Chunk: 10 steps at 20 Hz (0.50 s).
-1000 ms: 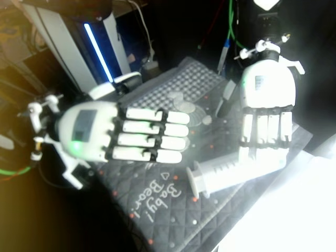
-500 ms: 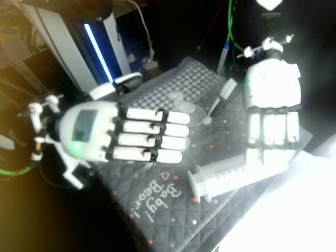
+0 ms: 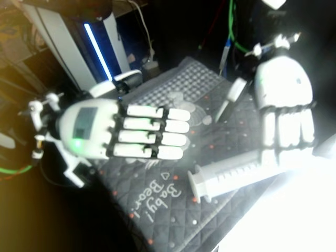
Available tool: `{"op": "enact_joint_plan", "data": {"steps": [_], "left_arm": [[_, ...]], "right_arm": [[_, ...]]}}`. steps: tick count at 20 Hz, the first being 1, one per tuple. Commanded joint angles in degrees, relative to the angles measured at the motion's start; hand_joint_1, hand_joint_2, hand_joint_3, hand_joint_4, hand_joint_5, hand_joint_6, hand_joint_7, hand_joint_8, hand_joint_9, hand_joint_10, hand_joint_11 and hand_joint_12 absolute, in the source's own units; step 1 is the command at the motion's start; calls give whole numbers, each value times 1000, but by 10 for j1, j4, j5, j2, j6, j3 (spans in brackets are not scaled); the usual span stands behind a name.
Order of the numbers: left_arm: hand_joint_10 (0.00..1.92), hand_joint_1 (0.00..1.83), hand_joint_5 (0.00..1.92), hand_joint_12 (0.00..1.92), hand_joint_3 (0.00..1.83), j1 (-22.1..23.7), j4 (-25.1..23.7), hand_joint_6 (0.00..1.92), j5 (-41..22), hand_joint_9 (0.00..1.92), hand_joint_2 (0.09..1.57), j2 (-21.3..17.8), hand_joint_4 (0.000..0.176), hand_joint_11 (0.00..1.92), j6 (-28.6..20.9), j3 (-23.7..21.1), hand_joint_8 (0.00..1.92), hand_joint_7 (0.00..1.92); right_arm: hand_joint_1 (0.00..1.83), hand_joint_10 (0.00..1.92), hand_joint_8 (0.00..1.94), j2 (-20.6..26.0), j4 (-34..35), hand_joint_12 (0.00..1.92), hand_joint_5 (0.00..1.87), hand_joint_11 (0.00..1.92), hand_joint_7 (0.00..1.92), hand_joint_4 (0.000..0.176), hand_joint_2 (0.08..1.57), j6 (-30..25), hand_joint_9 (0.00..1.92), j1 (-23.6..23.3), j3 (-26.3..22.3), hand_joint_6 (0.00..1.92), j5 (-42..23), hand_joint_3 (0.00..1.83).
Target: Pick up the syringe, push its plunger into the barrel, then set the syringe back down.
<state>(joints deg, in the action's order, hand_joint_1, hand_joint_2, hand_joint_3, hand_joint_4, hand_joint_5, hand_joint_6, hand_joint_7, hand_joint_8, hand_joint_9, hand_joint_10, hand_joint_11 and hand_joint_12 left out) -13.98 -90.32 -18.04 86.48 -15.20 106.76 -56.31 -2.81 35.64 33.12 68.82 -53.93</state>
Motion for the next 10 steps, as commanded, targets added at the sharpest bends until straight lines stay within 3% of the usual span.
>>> {"op": "enact_joint_plan", "data": {"steps": [1,2,3,4,5,6,7,9,10], "left_arm": [[31,571,0,175,7,11,-15,0,5,38,864,5,140,10,0,8,5,18],[29,626,1,34,0,14,-48,0,7,12,839,16,142,1,0,18,13,34],[27,676,41,51,0,16,-62,3,9,110,822,24,126,74,0,27,10,117],[5,708,54,307,0,17,-69,7,11,177,816,29,121,50,0,32,30,142],[4,738,32,568,0,17,-112,5,14,175,825,34,112,9,0,40,6,129],[3,729,47,596,0,17,-135,6,16,176,808,37,98,1,0,45,3,137],[0,719,69,597,0,17,-148,12,23,171,798,38,88,0,0,48,3,140],[7,733,92,445,0,16,-160,4,33,156,797,39,102,0,0,56,3,160],[17,741,64,272,2,16,-189,12,37,130,810,40,104,0,0,62,3,154]], "right_arm": [[0,0,0,1,10,0,144,0,41,0,792,-3,0,-3,0,3,-80,5],[0,0,0,-1,9,0,143,0,34,0,802,-3,0,-4,0,2,-83,9],[0,0,0,-4,4,0,141,0,33,0,806,-3,0,-7,0,1,-84,10],[0,0,1,-5,-1,0,142,0,35,0,816,-3,0,-10,0,1,-84,14],[0,0,6,-7,-6,0,149,1,47,0,826,-3,0,-14,-1,4,-84,17],[0,2,11,-8,-10,0,150,1,60,0,835,-3,4,-16,-1,4,-84,19],[0,4,12,-8,-13,7,146,16,69,0,837,-3,11,-18,-2,2,-84,16],[0,7,15,-8,-16,8,148,17,84,0,870,-3,19,-20,-5,2,-84,28],[0,2,8,-6,-18,1,126,3,72,0,882,-3,10,-21,-8,0,-85,28]]}}
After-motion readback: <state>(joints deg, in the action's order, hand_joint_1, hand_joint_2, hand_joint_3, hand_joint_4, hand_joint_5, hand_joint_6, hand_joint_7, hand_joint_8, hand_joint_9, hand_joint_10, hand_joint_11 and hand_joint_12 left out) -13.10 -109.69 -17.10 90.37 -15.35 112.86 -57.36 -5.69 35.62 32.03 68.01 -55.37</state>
